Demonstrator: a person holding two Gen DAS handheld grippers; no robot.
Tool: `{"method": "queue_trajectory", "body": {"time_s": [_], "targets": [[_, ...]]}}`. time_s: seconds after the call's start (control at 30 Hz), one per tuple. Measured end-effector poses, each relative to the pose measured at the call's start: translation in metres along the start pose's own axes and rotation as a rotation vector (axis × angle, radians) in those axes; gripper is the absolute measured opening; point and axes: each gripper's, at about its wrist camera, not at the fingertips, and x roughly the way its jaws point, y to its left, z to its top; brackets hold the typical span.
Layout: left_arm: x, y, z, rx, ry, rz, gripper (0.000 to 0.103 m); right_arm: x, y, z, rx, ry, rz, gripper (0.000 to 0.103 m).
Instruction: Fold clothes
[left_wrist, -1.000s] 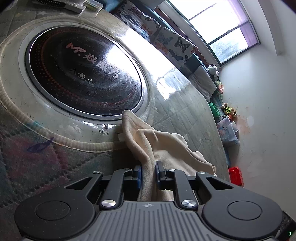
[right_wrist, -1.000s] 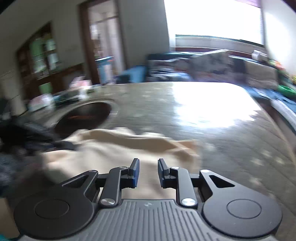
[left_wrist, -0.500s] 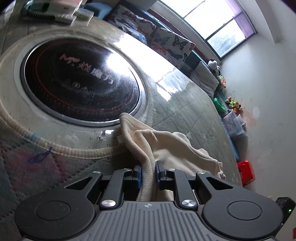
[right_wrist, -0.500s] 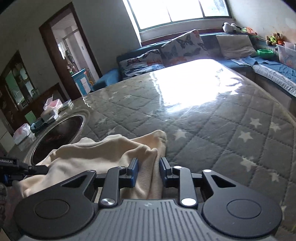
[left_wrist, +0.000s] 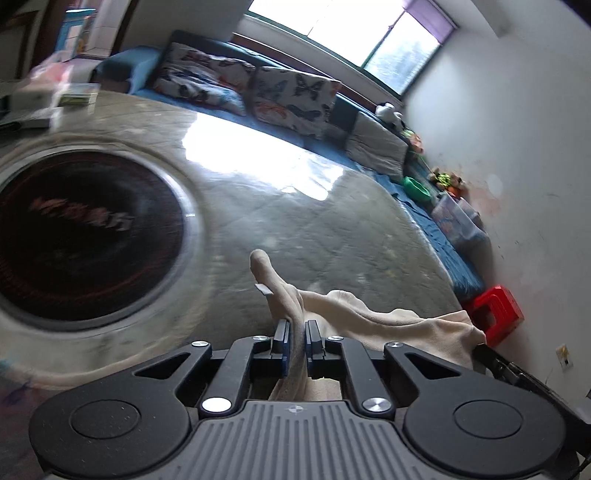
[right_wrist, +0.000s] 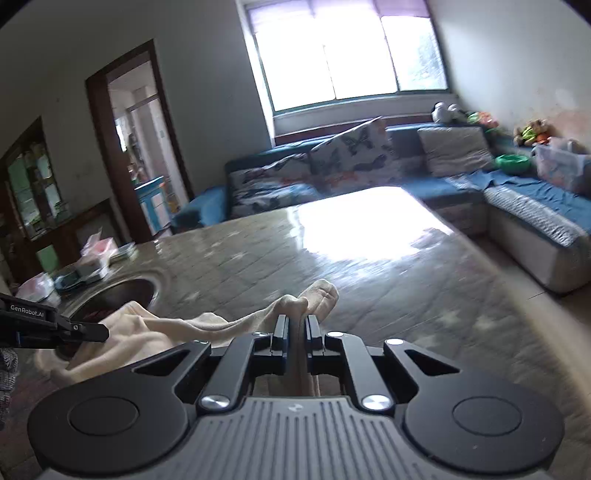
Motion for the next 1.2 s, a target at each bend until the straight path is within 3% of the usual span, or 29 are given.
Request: {"method": "queue_trajectory", "body": {"time_s": [0.23, 0.5, 1.03, 1.2], "targets": [[0.042, -0.043, 0.0, 0.068, 0.03, -0.042, 0.006, -0.006, -0.039, 0.013, -0.021, -0.027, -0.129, 0.008], [0.075, -0.065, -0.007, 0.102, 0.078, -0.055, 0.006, 0.002, -0.077, 0.012, -0.022, 0.002, -0.265, 0.007], [0.125, -0.103, -0.009, 0.217, 0.114, -0.042, 0.006, 0.021, -0.114, 0.001, 0.043, 0.045, -0.343, 0.008], [0.121, -0.107, -0.013, 0.242, 0.113, -0.028, 0.009, 0.028, -0.12, -0.001, 0.031, 0.076, -0.364, 0.01]]}}
